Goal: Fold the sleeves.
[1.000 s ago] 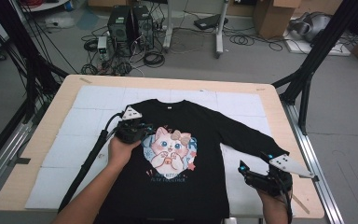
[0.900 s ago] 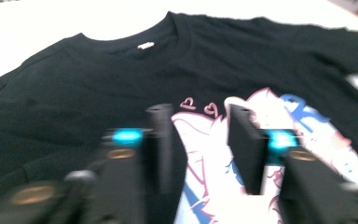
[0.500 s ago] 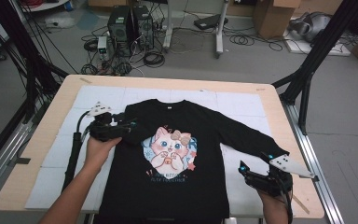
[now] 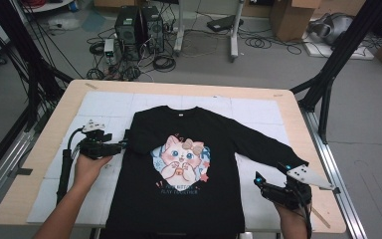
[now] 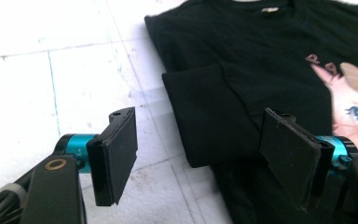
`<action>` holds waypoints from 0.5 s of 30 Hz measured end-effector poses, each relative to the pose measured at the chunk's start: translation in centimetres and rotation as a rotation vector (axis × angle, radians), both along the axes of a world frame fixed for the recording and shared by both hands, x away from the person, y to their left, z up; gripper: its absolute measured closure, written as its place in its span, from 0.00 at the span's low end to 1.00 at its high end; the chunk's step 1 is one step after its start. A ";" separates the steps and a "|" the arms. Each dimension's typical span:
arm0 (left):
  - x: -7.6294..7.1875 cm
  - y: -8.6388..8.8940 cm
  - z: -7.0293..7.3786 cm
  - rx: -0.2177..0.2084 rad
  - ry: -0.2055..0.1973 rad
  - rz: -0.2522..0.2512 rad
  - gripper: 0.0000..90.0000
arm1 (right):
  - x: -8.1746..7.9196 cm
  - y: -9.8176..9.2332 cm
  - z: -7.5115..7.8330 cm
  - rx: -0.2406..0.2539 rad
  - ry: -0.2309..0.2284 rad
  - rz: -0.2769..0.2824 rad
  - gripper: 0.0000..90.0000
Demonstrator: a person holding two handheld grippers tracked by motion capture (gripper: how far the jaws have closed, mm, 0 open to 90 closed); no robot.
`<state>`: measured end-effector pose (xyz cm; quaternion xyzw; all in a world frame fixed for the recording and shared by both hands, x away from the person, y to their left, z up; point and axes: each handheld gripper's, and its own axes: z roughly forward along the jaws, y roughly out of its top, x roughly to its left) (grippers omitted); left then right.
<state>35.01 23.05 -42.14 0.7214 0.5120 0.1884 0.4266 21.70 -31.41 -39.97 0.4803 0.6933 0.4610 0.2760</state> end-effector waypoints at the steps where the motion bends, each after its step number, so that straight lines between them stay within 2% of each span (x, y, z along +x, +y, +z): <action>1: 0.2 0.0 -0.2 0.000 0.009 0.000 0.32 | 0.0 0.0 0.0 0.000 0.000 0.000 0.18; 6: 1.0 -0.4 -1.4 -0.008 0.065 0.002 0.40 | 0.0 -0.1 0.0 0.004 0.002 -0.002 0.18; 8: 1.2 -0.5 -1.7 -0.011 0.076 0.015 0.43 | 0.0 -0.1 -0.1 0.003 0.002 -0.003 0.18; 11: 1.3 -0.9 -1.8 -0.003 0.065 0.025 0.46 | 0.1 -0.1 -0.1 0.001 0.003 -0.001 0.18; 12: 1.3 -1.0 -1.9 -0.001 0.064 0.021 0.53 | 0.1 -0.1 -0.1 0.000 0.003 0.000 0.18; 13: 1.3 -1.1 -1.9 0.003 0.062 0.015 0.53 | 0.1 -0.1 -0.1 0.000 0.003 0.000 0.18; 15: 1.3 -1.3 -2.0 0.010 0.061 0.009 0.62 | 0.1 -0.1 -0.1 -0.001 0.004 0.001 0.18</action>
